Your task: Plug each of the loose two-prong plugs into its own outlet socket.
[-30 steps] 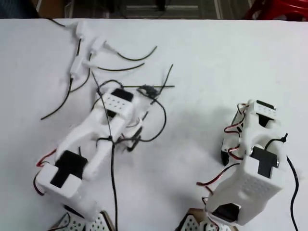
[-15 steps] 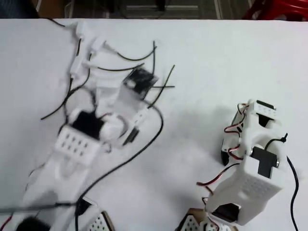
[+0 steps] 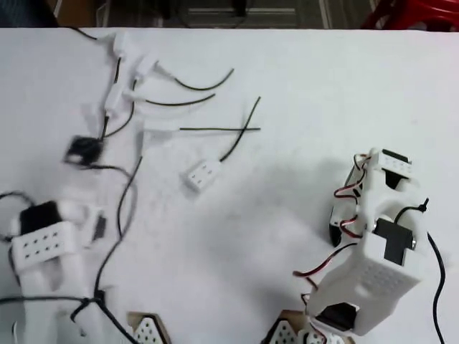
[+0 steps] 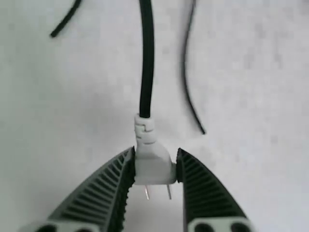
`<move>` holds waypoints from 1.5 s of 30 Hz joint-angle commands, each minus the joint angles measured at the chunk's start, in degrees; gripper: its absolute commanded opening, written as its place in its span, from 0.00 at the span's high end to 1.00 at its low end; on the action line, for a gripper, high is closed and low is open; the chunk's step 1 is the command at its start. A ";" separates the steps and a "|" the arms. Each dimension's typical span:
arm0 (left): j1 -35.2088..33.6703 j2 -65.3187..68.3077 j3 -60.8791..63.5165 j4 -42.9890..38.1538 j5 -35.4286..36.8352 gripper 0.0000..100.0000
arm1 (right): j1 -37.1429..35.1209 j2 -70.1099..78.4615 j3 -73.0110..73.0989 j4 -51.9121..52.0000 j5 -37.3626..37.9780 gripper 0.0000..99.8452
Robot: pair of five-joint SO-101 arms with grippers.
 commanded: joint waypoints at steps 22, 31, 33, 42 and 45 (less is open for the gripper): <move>-20.62 13.85 7.03 -13.98 0.53 0.83 | -0.40 1.63 0.35 -2.59 -0.26 0.83; -20.26 11.91 7.38 -13.98 15.47 0.72 | -0.40 1.63 0.35 -2.59 -0.26 0.83; -19.56 11.91 7.38 -13.89 15.38 0.71 | -0.40 1.63 0.35 -2.59 -0.26 0.83; -18.07 12.00 7.47 -10.73 16.44 0.72 | -0.40 1.63 0.35 -2.59 -0.26 0.83; -18.15 12.00 7.47 -11.08 18.99 0.72 | -0.40 1.63 0.35 -2.59 -0.26 0.83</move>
